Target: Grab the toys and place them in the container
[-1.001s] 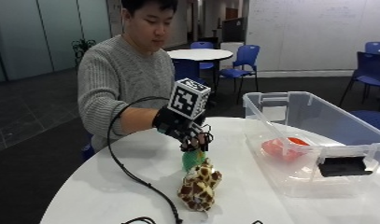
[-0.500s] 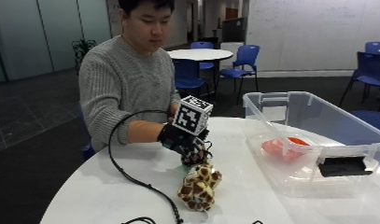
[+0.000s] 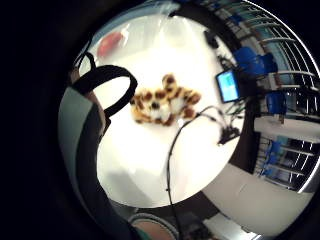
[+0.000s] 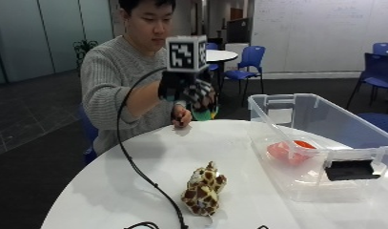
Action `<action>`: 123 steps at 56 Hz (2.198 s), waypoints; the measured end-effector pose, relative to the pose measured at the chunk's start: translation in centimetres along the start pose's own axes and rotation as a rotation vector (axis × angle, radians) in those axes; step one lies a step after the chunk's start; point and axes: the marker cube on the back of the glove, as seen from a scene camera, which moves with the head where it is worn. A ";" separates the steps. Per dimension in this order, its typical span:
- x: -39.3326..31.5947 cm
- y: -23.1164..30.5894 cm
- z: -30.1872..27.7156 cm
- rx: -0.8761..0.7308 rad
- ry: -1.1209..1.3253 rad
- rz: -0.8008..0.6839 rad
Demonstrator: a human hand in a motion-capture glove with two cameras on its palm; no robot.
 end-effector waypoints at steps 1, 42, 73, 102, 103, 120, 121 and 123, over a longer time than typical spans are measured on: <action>0.0 0.0 -0.9 0.014 0.005 -0.006; -19.9 -25.2 -0.4 -0.078 -0.020 -0.239; -19.5 -23.5 6.4 -0.277 -0.055 -0.181; 1.3 -3.6 -1.0 0.032 -0.048 0.033; 1.9 -3.4 -0.7 0.026 -0.050 0.055; 9.0 -3.6 10.8 -0.164 -0.077 0.263; 9.1 -3.6 11.6 -0.184 -0.075 0.270; 9.1 -3.4 13.2 -0.226 -0.063 0.286</action>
